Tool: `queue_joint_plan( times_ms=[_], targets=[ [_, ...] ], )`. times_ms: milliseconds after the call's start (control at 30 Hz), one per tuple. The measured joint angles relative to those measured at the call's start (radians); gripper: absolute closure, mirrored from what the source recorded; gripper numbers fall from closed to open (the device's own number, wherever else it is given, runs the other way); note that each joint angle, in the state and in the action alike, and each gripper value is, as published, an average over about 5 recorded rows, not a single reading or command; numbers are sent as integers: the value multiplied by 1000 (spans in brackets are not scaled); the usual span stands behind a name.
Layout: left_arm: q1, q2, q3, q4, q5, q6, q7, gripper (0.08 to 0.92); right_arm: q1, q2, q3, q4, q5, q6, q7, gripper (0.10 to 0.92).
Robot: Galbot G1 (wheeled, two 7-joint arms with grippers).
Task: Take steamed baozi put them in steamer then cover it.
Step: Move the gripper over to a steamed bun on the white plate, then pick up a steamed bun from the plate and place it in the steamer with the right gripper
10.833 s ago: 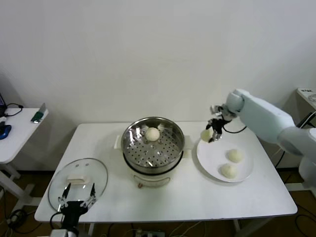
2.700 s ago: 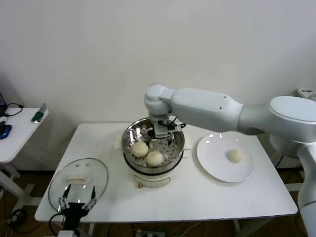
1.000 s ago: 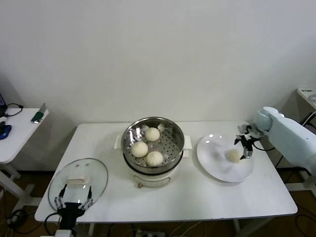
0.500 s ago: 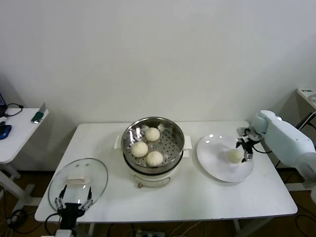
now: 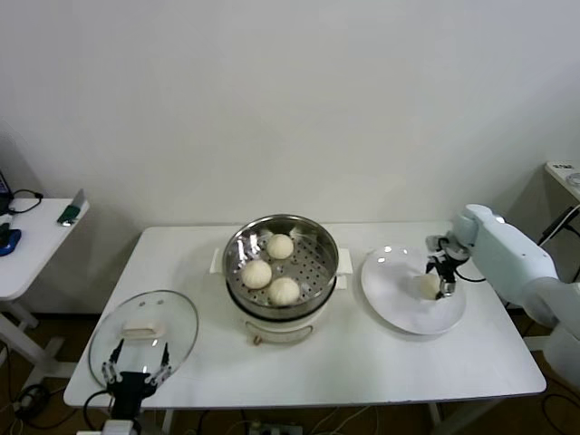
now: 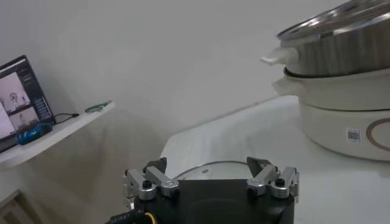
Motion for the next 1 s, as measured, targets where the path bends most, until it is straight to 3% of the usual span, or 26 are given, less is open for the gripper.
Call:
queue_joint_plan(
  times_ms=[233, 567, 1000],
  targets=[
    [2, 0, -3, 0, 0, -1, 0, 177, 9, 6, 1, -11, -6, 6, -9, 311],
    [10, -4, 0, -13, -1, -1, -2, 177, 56, -9, -44, 18, 44, -14, -16, 330],
    [18, -13, 28, -46, -9, -6, 15, 177, 349, -12, -370, 198, 421, -137, -2, 330]
  ],
)
